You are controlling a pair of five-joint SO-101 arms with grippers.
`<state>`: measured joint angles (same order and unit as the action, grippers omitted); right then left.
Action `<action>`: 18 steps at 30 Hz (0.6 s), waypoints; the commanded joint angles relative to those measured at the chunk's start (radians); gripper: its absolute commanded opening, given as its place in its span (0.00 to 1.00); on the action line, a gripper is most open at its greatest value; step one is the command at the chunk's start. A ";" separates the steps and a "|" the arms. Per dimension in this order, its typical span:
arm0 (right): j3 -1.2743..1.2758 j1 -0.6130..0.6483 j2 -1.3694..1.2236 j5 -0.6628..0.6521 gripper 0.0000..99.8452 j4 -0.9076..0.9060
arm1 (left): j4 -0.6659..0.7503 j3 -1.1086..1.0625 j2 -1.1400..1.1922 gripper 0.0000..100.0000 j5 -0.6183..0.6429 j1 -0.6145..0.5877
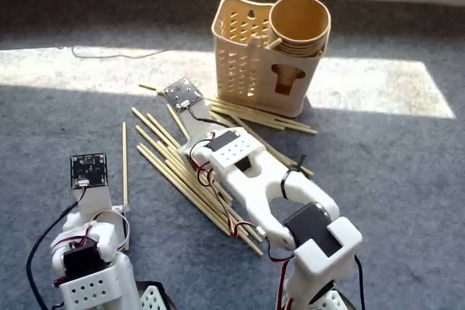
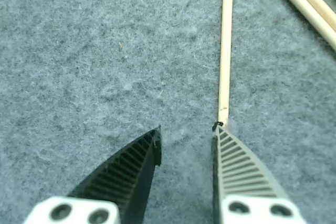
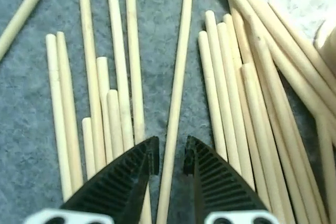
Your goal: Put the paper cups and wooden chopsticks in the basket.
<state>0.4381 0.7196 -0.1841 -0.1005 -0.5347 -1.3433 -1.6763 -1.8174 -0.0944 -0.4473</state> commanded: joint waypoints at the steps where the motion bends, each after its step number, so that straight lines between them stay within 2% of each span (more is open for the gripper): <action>1: -0.073 0.015 -0.016 -0.011 0.09 -0.005 | -0.003 -0.021 -0.007 0.16 0.006 -0.004; 6: -0.148 0.010 -0.110 -0.012 0.09 -0.067 | -0.003 -0.021 -0.007 0.16 0.006 -0.004; 13: -0.417 0.005 -0.232 -0.012 0.08 -0.392 | -0.003 -0.021 -0.007 0.16 0.006 -0.004; 18: -0.588 -0.007 -0.341 -0.015 0.08 -0.555 | -0.003 -0.021 -0.007 0.16 0.006 -0.004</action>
<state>-0.0606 0.7196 -0.4987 -0.1020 -0.9904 -1.3433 -1.6763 -1.8174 -0.0944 -0.4473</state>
